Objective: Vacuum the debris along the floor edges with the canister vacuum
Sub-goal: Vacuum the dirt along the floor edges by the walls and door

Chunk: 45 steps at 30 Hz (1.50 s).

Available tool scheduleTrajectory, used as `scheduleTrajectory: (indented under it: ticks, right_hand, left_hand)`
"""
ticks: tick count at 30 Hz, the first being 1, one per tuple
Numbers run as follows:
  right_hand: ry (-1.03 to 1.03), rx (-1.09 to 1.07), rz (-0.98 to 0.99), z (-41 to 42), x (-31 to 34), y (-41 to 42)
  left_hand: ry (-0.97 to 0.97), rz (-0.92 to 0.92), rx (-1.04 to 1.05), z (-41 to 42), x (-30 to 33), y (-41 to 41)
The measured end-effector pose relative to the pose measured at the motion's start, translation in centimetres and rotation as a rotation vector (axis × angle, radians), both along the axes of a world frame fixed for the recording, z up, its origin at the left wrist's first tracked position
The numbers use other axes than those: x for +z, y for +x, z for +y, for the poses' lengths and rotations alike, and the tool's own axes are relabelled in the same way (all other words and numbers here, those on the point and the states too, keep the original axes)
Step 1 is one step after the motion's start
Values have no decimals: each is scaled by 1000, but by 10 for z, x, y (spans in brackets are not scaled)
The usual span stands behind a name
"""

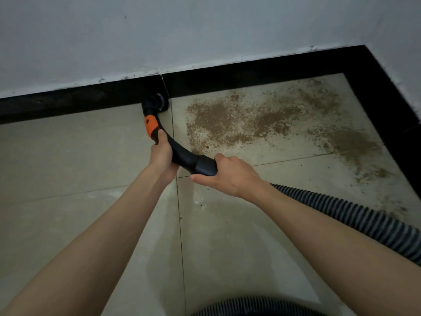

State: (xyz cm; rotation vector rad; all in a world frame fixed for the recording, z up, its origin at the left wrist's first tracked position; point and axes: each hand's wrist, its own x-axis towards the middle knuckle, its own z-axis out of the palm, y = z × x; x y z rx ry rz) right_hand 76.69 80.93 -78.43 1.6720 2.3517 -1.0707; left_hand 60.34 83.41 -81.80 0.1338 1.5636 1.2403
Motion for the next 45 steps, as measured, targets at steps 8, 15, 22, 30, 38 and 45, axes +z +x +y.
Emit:
scheduleTrajectory:
  ticks: [8, 15, 22, 30, 38, 45]
  right_hand:
    - [23, -31, -32, -9, 6, 26]
    - [46, -127, -30, -12, 11, 63]
    - [46, -205, -20, -3, 12, 104]
    - [28, -303, -3, 2, 11, 139]
    - [-3, -428, 52, 7, 1, 186]
    - [13, -527, 68, 13, -10, 224]
  left_hand:
    - [19, -117, -117, -6, 5, 24]
    - [18, -139, -230, 8, 17, 69]
    - [-12, -119, -293, 24, 27, 115]
    - [-25, -47, -338, 38, 31, 158]
    - [-27, -21, -453, 53, 25, 209]
    - [-19, 18, -502, 72, 18, 250]
